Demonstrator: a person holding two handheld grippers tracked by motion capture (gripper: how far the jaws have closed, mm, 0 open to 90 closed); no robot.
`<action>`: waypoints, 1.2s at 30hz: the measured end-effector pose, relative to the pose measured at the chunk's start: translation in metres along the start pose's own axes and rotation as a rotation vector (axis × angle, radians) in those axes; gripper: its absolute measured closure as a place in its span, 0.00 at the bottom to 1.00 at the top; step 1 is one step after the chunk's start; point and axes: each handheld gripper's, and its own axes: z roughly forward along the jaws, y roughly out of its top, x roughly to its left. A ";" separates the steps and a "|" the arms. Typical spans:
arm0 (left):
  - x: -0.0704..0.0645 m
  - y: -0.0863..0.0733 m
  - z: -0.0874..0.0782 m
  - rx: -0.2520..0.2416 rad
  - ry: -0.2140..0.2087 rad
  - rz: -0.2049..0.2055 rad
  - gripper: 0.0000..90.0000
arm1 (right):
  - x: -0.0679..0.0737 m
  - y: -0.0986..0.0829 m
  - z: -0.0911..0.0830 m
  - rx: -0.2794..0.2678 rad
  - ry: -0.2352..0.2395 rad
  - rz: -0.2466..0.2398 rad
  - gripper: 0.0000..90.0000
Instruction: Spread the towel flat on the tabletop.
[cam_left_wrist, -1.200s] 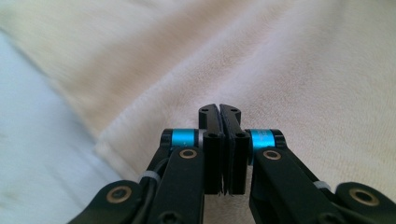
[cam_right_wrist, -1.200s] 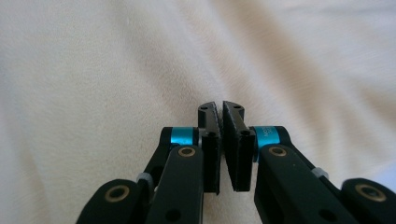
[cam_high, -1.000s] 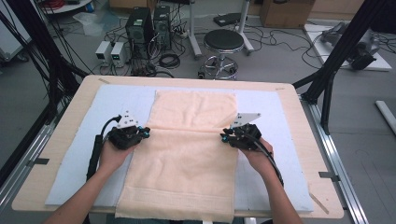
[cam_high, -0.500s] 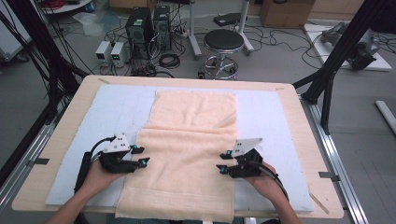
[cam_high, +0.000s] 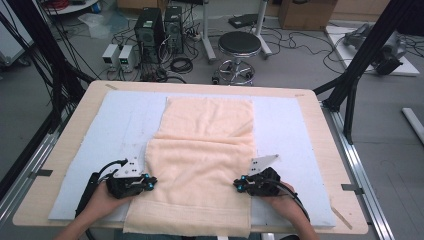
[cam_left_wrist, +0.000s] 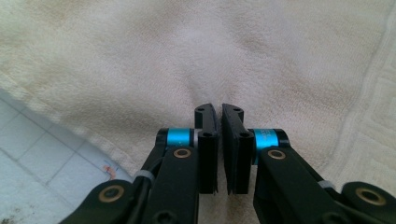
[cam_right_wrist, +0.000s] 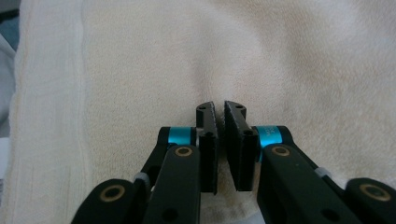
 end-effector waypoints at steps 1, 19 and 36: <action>-0.003 0.000 -0.001 0.003 -0.001 -0.004 0.95 | 0.001 0.001 -0.001 0.006 -0.002 -0.003 0.95; -0.084 -0.001 -0.072 -0.117 -0.099 0.042 0.72 | 0.084 -0.005 -0.071 -0.091 0.056 -0.097 0.75; -0.002 0.010 0.015 -0.027 -0.063 0.037 0.84 | 0.006 0.000 0.001 -0.001 -0.010 -0.043 0.88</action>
